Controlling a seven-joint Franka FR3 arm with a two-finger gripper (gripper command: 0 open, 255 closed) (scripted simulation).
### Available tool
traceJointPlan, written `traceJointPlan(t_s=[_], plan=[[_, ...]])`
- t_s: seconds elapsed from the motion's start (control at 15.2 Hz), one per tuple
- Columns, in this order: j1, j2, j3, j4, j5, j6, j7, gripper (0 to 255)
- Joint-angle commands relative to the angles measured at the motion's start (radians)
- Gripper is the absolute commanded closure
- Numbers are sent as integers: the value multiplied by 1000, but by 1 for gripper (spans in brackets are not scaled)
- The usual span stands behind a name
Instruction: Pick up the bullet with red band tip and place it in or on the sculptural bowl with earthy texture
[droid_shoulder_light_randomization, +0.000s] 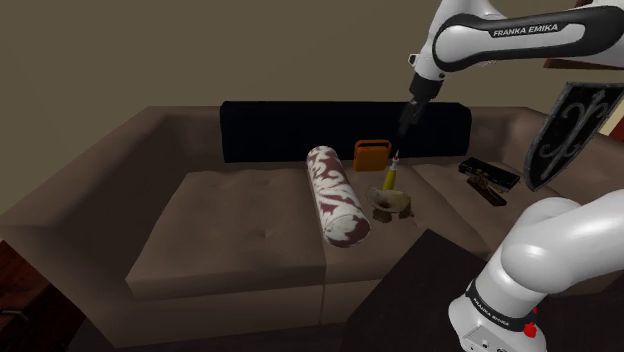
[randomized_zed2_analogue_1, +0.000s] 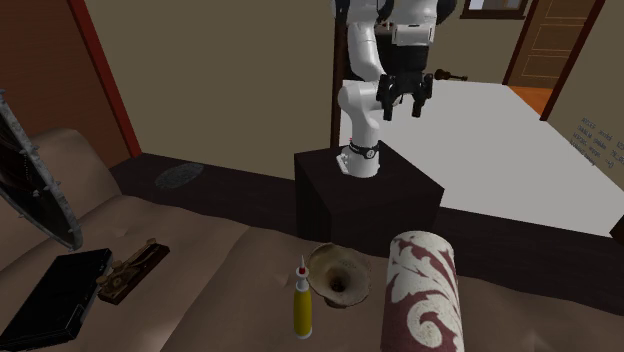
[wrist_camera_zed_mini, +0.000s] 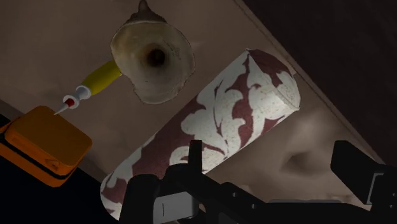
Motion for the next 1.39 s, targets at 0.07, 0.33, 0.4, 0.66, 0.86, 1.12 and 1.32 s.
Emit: traceJointPlan(t_s=[0.07,0.33,0.4,0.66,0.86,1.12,1.32], plan=[[-10,79,-57,2,-7,77,-52,0],[-16,196,-129,27,2,164,-123,0],[-17,227,-147,36,8,184,-143,0],[-17,362,-217,85,51,260,-228,0],[-18,473,-263,135,105,307,-303,0],[-33,632,-308,219,208,352,-416,0],[-64,756,-319,297,296,370,-502,0]])
